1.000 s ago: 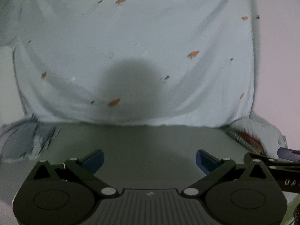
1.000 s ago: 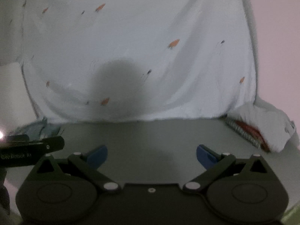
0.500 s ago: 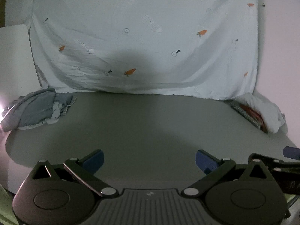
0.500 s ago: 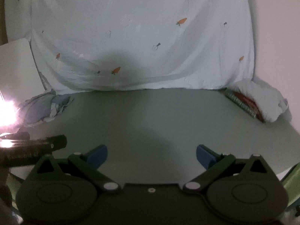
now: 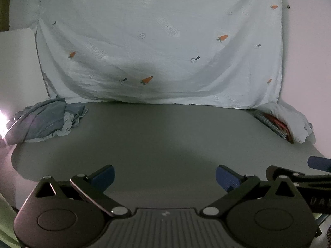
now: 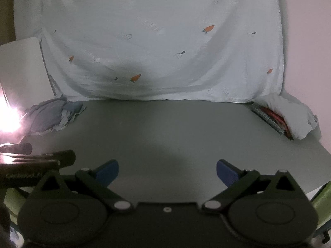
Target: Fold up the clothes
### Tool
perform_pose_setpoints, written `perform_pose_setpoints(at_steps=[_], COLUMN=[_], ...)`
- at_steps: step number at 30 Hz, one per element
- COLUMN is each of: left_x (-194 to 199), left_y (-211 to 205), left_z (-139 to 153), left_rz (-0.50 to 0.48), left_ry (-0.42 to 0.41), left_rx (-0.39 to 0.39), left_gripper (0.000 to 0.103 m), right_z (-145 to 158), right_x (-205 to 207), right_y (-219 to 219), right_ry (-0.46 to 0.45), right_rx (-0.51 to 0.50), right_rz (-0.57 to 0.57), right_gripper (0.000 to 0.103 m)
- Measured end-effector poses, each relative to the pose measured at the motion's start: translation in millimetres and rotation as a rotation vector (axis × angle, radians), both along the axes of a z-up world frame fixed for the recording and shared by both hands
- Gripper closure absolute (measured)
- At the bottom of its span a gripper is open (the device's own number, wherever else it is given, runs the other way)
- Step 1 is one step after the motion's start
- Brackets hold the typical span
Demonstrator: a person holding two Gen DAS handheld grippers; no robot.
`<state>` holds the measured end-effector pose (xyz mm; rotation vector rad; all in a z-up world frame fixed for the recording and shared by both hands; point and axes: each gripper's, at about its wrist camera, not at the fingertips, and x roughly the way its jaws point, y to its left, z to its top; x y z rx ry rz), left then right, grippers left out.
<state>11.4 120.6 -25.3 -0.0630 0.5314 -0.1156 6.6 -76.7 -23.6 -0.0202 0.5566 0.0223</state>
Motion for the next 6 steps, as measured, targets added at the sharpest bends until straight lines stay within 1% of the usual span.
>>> perform_pose_setpoints(at_steps=[6], left_x=[-3.6], left_y=[-2.3], left_z=[0.7], left_rz=[0.006], left_ry=[-0.018], left_rx=[0.011], left_gripper=[0.000], right_z=[1.9], right_x=[-4.8], right_y=[4.8], right_ry=[-0.018], right_rx=[-0.021], right_rz=[0.019], right_gripper=[0.001])
